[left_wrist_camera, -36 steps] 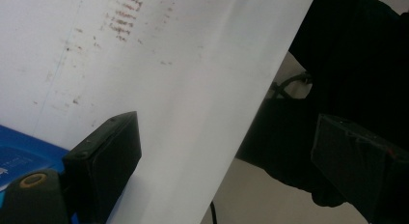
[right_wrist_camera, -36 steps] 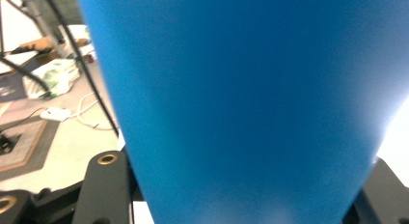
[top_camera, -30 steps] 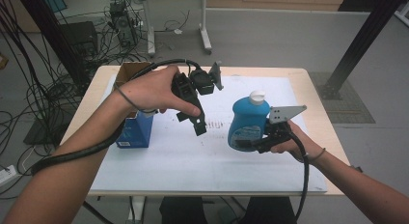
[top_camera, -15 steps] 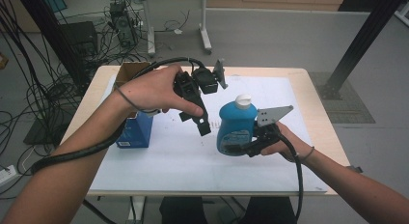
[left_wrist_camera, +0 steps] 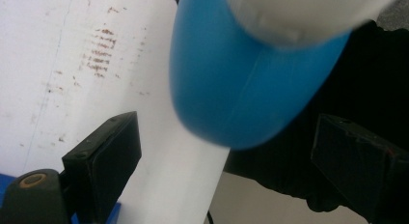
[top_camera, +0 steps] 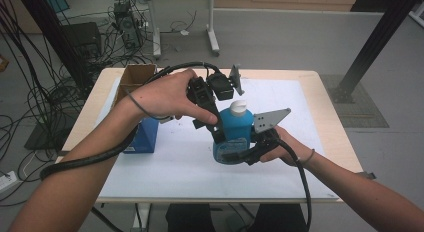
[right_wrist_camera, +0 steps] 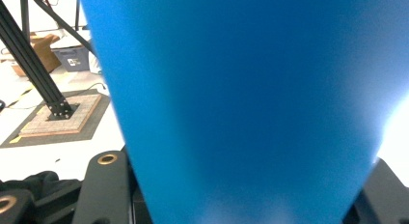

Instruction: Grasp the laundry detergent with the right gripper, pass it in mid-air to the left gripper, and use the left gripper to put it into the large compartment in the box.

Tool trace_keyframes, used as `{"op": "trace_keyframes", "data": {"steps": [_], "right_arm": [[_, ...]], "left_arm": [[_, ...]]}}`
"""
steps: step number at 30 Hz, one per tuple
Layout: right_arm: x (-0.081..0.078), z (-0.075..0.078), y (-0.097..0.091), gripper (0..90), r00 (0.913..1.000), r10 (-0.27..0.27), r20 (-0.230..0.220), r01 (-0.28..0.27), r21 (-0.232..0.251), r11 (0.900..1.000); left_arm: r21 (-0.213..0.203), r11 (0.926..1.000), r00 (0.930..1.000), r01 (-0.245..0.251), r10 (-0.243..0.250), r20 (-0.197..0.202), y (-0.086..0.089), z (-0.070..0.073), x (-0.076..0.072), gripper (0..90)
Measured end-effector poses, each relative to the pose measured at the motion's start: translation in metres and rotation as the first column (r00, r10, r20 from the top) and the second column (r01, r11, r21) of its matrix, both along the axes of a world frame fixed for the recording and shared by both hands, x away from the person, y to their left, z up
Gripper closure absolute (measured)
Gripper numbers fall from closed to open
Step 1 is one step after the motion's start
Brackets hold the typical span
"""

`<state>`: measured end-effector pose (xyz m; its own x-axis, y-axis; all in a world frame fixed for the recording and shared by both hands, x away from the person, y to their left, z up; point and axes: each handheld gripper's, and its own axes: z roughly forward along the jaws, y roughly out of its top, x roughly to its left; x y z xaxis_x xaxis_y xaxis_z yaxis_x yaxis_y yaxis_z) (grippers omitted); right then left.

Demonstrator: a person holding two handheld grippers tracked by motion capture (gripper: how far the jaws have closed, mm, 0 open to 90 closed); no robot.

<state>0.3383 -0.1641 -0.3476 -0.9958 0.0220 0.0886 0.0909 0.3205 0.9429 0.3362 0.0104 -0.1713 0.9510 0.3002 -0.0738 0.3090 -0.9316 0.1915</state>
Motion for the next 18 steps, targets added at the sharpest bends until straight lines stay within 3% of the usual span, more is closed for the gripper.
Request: {"op": "trace_keyframes", "data": {"steps": [18], "right_arm": [[-0.005, 0.002, 0.021, 39.7, 0.9987, 0.05, 0.006, -0.05, -0.012, 0.9987]], "left_arm": [[-0.007, 0.9992, 0.9992, 0.039, -0.039, -0.012, -0.011, -0.002, -0.006, 11.0]]}}
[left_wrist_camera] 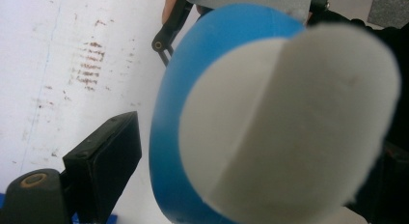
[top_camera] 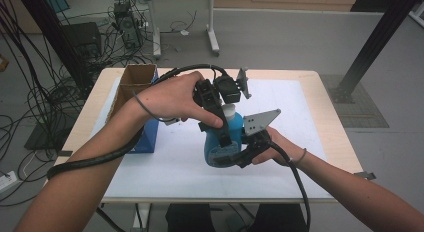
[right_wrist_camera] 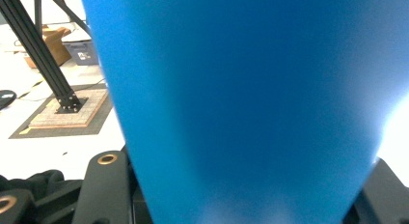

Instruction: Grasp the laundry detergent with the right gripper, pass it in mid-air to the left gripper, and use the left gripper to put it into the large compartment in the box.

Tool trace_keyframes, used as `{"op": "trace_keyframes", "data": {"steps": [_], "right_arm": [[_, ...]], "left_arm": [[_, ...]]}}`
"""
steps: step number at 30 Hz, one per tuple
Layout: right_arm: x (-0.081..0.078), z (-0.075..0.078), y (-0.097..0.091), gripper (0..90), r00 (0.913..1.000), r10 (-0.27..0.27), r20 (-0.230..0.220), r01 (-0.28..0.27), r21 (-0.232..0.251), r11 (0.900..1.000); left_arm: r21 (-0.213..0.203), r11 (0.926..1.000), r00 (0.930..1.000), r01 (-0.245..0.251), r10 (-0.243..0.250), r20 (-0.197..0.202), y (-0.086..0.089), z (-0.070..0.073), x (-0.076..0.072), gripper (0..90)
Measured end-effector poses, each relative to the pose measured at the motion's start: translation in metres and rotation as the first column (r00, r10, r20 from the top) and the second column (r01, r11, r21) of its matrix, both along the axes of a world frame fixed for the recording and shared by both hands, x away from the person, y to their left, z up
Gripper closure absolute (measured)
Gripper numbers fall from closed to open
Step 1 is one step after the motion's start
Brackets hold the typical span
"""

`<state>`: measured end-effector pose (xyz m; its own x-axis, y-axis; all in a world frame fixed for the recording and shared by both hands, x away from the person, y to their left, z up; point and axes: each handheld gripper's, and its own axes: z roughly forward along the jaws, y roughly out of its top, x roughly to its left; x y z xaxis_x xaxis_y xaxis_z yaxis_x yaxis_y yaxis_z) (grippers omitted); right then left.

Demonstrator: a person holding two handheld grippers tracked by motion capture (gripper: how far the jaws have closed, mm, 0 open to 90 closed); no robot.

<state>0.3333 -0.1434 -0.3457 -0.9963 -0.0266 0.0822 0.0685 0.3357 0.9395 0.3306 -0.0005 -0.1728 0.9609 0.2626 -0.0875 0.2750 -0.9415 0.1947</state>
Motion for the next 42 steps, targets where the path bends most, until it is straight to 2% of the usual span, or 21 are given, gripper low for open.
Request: {"op": "trace_keyframes", "data": {"steps": [42], "right_arm": [[-0.0003, 0.0029, -0.0007, 39.7, 0.9999, -0.003, 0.012, 0.003, 0.0, 1.0]], "left_arm": [[0.004, 0.9999, 0.9999, -0.011, 0.011, 0.009, 0.0021, 0.0023, -0.0003, 10.7]]}}
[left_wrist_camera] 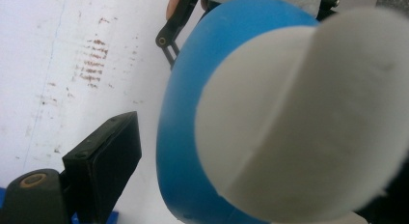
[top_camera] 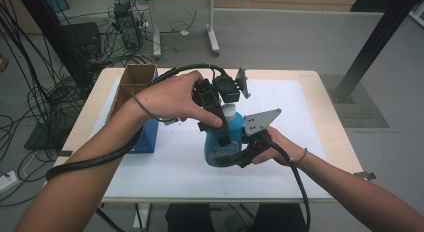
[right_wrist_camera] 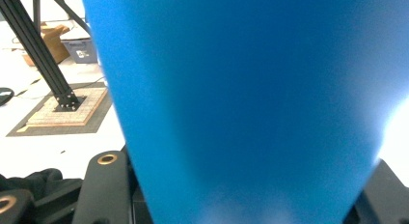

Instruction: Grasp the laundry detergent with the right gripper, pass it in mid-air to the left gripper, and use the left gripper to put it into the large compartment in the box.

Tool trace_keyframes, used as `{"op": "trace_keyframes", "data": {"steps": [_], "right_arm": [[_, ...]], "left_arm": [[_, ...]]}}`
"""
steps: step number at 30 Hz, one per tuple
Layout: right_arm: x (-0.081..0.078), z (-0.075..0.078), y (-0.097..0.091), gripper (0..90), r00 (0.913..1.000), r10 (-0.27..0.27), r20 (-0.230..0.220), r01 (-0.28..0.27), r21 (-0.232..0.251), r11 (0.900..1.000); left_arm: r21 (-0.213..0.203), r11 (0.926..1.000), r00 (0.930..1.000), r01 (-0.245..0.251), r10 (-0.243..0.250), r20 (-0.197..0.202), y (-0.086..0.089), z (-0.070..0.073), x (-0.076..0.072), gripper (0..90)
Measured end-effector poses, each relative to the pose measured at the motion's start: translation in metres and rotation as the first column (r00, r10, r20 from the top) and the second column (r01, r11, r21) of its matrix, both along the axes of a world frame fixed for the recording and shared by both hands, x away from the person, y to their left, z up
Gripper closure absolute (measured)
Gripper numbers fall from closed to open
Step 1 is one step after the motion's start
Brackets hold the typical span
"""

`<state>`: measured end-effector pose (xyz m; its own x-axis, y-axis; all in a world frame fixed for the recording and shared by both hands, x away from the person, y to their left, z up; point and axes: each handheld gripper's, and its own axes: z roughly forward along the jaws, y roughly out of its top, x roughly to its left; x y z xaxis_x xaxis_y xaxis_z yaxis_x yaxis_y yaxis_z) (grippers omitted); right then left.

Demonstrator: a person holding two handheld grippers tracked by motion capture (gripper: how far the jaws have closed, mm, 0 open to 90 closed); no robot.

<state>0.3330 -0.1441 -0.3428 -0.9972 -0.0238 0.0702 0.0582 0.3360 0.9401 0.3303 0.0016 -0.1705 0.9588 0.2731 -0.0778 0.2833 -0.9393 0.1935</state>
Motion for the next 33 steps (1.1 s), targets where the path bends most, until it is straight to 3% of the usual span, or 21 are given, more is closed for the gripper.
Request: {"op": "trace_keyframes", "data": {"steps": [33], "right_arm": [[-0.001, -0.0004, 0.0002, 39.7, 1.0, 0.004, -0.004, -0.004, -0.003, 1.0]], "left_arm": [[0.002, 1.0, 1.0, -0.002, 0.002, 0.002, 0.0011, 0.0006, -0.0025, 10.7]]}}
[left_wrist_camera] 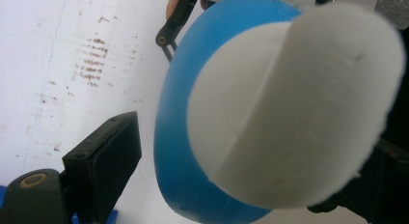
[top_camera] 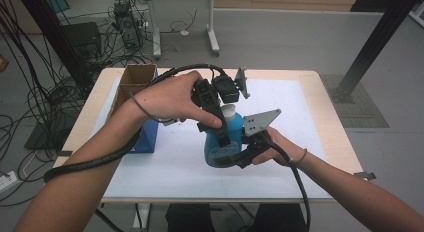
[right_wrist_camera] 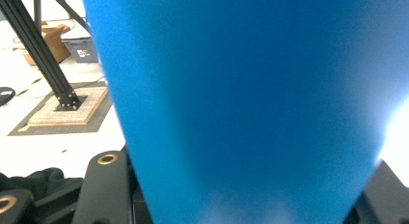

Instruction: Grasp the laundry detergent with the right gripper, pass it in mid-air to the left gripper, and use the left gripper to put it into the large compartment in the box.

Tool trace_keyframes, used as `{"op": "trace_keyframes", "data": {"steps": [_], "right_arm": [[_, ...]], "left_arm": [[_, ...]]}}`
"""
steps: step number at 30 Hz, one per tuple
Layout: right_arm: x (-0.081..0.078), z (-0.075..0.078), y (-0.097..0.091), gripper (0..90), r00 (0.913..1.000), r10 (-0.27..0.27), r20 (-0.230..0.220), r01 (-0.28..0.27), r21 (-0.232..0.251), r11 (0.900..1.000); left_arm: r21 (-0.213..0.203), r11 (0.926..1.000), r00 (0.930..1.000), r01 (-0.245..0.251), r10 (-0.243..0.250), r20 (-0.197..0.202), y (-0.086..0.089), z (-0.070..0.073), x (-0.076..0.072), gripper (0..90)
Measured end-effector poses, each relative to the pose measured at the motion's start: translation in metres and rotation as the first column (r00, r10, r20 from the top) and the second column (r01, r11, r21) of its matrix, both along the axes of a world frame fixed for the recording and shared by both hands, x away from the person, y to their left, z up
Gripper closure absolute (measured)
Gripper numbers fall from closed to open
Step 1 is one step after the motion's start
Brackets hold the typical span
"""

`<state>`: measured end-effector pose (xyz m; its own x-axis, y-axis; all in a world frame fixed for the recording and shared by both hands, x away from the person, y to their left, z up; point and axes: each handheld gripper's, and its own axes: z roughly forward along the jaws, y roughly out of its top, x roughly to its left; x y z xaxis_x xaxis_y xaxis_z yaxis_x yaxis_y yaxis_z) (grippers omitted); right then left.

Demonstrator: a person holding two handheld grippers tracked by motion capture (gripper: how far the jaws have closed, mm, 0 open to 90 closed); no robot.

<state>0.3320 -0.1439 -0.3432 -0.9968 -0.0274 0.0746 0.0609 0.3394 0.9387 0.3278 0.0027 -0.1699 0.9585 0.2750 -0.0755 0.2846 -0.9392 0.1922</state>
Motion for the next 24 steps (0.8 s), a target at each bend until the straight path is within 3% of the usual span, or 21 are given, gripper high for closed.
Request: {"op": "trace_keyframes", "data": {"steps": [24], "right_arm": [[0.0014, 0.0004, 0.0001, 39.7, 1.0, -0.004, 0.003, 0.004, -0.004, 1.0]], "left_arm": [[-0.006, 1.0, 1.0, 0.0, 0.0, 0.006, 0.0008, 0.0014, -0.001, 10.8]]}}
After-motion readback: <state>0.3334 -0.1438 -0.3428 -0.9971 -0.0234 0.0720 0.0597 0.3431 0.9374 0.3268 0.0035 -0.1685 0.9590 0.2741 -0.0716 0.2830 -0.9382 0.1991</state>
